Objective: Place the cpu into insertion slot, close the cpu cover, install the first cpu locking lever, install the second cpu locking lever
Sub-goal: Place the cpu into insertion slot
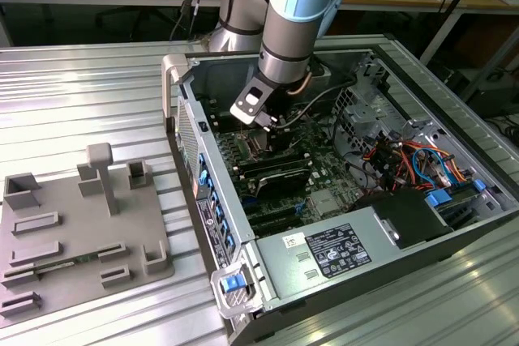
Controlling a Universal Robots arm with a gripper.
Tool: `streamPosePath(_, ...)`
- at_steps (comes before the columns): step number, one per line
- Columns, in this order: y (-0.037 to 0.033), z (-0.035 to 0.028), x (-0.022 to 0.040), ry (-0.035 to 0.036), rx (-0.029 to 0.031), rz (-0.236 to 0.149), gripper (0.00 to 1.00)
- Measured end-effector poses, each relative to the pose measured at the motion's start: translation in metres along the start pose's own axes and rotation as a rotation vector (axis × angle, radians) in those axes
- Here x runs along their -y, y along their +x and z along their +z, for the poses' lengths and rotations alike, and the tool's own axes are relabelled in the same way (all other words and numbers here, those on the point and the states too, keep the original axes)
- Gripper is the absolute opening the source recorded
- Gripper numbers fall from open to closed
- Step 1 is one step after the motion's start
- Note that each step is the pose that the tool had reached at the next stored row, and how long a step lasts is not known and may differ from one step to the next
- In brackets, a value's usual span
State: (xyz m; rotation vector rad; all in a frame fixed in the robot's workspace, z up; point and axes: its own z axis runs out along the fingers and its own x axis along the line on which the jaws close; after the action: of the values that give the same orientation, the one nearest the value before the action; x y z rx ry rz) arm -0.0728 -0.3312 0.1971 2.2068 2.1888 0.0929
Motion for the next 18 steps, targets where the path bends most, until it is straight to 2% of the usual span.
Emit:
streamPosePath(12,0.002,0.0004,0.0022,0.0,-0.004,0.0,0.76)
streamPosePath(18,0.0022,0.0006,0.0021,0.0001,-0.004,0.0,0.76)
